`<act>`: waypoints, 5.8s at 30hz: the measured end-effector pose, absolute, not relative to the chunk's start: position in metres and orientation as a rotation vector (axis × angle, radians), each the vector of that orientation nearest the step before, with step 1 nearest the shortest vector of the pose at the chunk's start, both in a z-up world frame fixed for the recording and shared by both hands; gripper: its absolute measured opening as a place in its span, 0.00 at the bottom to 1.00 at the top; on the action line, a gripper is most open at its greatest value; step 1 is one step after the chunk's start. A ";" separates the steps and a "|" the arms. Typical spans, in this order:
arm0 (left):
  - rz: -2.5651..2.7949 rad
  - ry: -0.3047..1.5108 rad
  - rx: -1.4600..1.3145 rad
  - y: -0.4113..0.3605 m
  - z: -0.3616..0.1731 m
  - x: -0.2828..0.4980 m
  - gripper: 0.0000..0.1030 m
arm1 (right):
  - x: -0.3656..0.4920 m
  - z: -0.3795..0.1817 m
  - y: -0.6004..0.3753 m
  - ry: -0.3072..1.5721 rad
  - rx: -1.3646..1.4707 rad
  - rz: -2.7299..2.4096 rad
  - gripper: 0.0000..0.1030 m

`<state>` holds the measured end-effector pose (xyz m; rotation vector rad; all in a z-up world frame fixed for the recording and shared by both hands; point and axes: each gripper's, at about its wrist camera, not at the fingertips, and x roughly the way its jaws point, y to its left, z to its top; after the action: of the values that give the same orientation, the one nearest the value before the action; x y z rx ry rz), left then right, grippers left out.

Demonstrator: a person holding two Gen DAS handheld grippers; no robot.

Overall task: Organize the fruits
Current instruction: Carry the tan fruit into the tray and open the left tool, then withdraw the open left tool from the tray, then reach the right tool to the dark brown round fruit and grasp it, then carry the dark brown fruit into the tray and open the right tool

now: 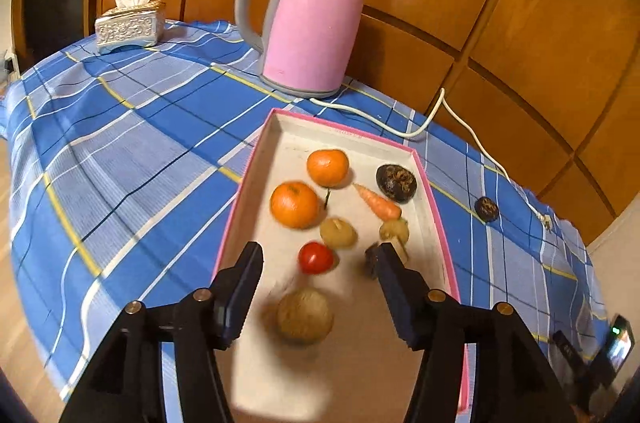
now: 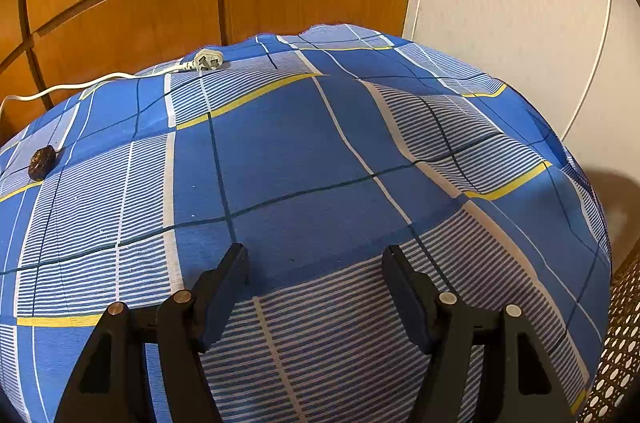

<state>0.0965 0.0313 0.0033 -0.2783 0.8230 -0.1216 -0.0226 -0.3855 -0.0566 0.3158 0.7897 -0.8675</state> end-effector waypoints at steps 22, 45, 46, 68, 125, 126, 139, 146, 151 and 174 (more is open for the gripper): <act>-0.056 0.839 -0.310 0.071 -0.018 0.056 0.62 | -0.022 -0.057 -0.384 0.795 0.315 -0.868 0.68; -0.049 0.855 -0.350 0.084 -0.032 0.055 0.64 | -0.019 -0.053 -0.387 0.838 0.316 -0.851 0.68; -0.050 0.858 -0.350 0.083 -0.032 0.056 0.64 | -0.019 -0.051 -0.389 0.847 0.331 -0.843 0.68; -0.037 0.877 -0.358 0.085 -0.036 0.060 0.65 | 0.154 -0.010 -0.298 0.900 0.240 -0.153 0.68; -0.078 0.856 -0.284 0.059 -0.022 0.040 0.66 | 0.055 -0.054 -0.255 0.860 0.129 -0.004 0.46; -0.080 0.857 -0.280 0.057 -0.022 0.040 0.66 | 0.055 -0.055 -0.255 0.859 0.129 -0.004 0.46; -0.085 0.867 -0.278 0.054 -0.023 0.041 0.66 | 0.055 -0.055 -0.252 0.857 0.107 -0.016 0.45; -0.085 0.866 -0.286 0.055 -0.021 0.039 0.66 | 0.056 -0.055 -0.250 0.863 0.098 -0.024 0.45; -0.072 0.853 -0.306 0.061 -0.018 0.038 0.66 | 0.058 -0.052 -0.249 0.890 0.093 -0.016 0.45; -0.011 0.844 -0.365 0.091 -0.019 0.044 0.66 | 0.075 0.005 -0.082 0.859 -0.189 0.535 0.45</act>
<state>0.0437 0.0912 -0.0186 -0.3648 0.8438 -0.0112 0.0747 -0.0825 0.0047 -0.1895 0.8595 0.5346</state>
